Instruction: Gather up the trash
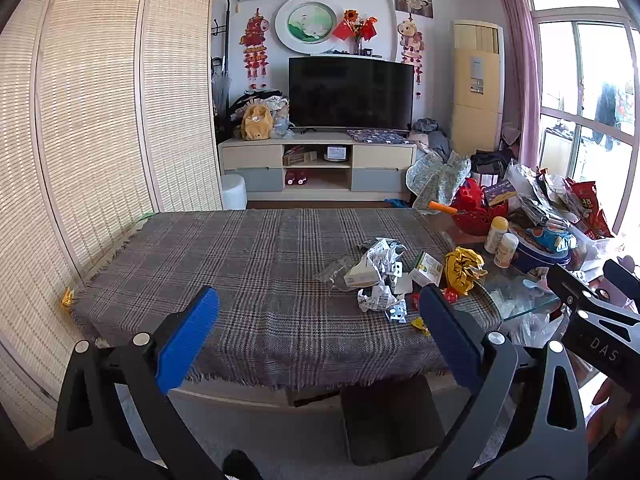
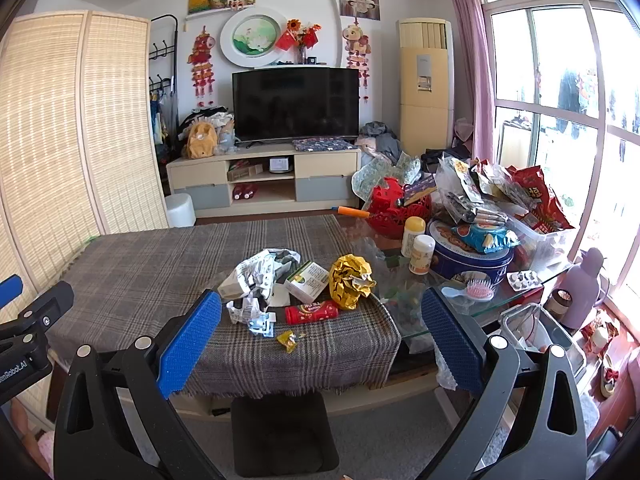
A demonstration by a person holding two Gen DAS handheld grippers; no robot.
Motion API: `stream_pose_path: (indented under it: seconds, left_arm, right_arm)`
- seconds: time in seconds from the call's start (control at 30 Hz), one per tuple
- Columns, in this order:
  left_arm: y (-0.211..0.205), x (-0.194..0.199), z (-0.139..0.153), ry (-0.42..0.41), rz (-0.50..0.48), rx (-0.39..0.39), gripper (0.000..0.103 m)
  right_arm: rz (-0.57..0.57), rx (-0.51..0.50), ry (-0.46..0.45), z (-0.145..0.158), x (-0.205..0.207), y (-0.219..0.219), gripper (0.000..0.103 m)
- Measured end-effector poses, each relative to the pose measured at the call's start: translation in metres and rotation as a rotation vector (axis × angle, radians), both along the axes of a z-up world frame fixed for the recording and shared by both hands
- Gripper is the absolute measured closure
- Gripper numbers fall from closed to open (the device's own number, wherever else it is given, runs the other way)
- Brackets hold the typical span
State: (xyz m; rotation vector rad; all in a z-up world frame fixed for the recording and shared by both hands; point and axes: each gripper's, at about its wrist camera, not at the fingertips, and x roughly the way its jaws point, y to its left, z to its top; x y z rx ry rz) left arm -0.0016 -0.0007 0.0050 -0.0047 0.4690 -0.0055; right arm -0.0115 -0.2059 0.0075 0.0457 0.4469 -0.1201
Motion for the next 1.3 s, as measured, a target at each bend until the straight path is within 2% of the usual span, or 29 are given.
stream_pose_path:
  seconds: [0.33,0.57,0.73,1.0,1.3]
  left_arm:
    - [0.003,0.006,-0.006,0.021,0.009,-0.001,0.008]
    - [0.003,0.021,-0.019,0.058,0.013,0.018,0.008]
    - [0.01,0.043,-0.037,0.096,0.025,0.008,0.008]
    - [0.012,0.088,-0.072,0.187,-0.012,-0.008,0.008]
    - [0.007,0.141,-0.107,0.296,-0.024,0.014,0.008]
  right_arm:
    - [-0.007,0.009,0.015,-0.004,0.005,-0.004,0.003]
    - [0.0,0.015,0.047,-0.018,0.022,-0.008,0.003]
    - [0.014,-0.001,0.088,-0.043,0.042,-0.01,0.003]
    - [0.076,0.117,0.201,-0.086,0.076,-0.023,0.003]
    - [0.129,0.075,0.318,-0.141,0.126,-0.019,0.003]
